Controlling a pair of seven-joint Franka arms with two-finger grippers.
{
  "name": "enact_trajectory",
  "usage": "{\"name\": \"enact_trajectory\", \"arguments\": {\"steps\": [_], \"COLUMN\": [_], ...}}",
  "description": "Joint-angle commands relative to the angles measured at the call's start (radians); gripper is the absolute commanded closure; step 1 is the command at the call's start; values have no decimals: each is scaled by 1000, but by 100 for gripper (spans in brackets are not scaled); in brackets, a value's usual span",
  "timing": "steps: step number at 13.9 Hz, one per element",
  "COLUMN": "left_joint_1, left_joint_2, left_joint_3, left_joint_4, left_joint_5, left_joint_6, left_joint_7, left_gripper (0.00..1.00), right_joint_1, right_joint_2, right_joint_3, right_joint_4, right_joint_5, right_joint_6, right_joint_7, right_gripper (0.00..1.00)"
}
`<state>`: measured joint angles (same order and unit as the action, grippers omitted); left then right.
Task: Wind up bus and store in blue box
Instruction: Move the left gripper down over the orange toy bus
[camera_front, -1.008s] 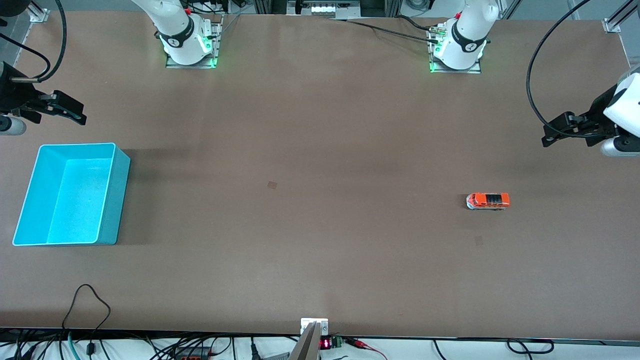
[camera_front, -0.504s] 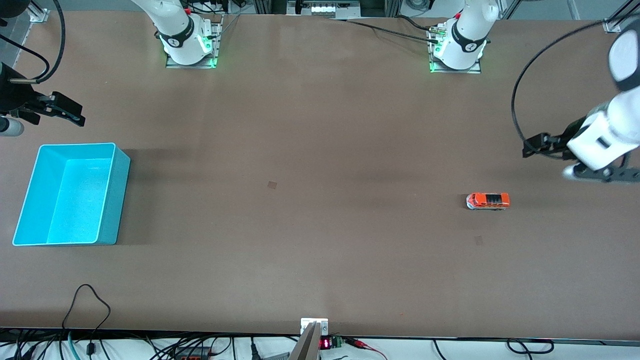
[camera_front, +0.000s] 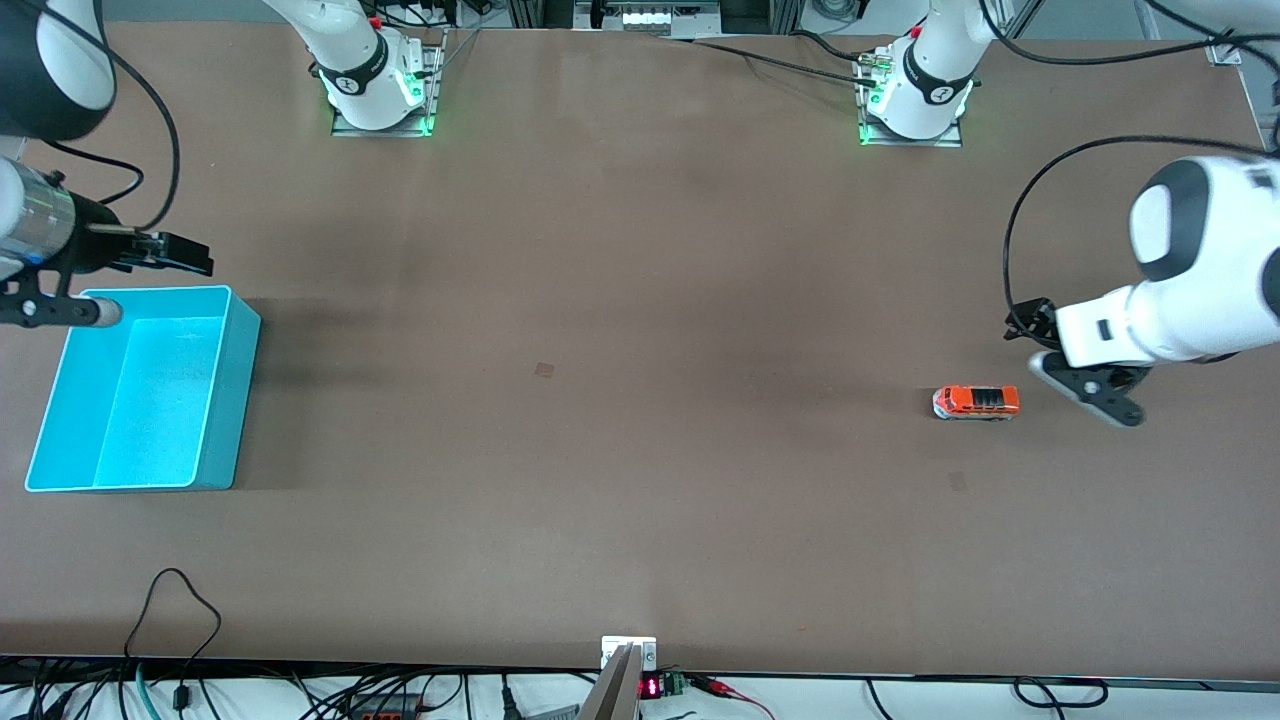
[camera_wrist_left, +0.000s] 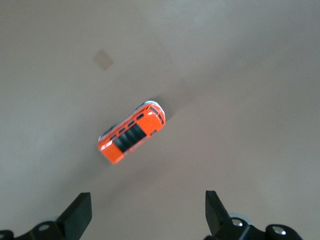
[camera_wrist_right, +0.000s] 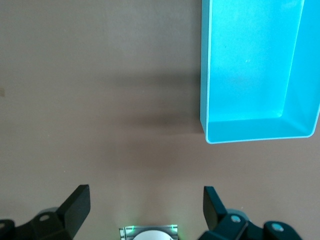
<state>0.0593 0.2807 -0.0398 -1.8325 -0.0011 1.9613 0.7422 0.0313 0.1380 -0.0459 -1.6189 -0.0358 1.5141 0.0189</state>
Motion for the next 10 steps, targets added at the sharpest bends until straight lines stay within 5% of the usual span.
{"name": "enact_trajectory", "arguments": {"steps": [1,4,10], "left_joint_1": [14,17,39], "left_joint_2": [-23,15,100], "left_joint_3": [-11,-15,-14], "left_joint_4": [-128,-156,-197], "left_joint_5": [-8,-7,3], "left_joint_6": [155,237,293], "left_joint_7": [264,492,589], "left_gripper": [0,0,0], "right_joint_1": [2,2,7], "right_joint_2": [-15,-15,-15], "right_joint_3": [3,3,5], "right_joint_4": [5,4,8], "right_joint_5": [14,14,17], "right_joint_6": [-32,-41,-26], "right_joint_7": [10,10,12], "right_gripper": [0,0,0]}}
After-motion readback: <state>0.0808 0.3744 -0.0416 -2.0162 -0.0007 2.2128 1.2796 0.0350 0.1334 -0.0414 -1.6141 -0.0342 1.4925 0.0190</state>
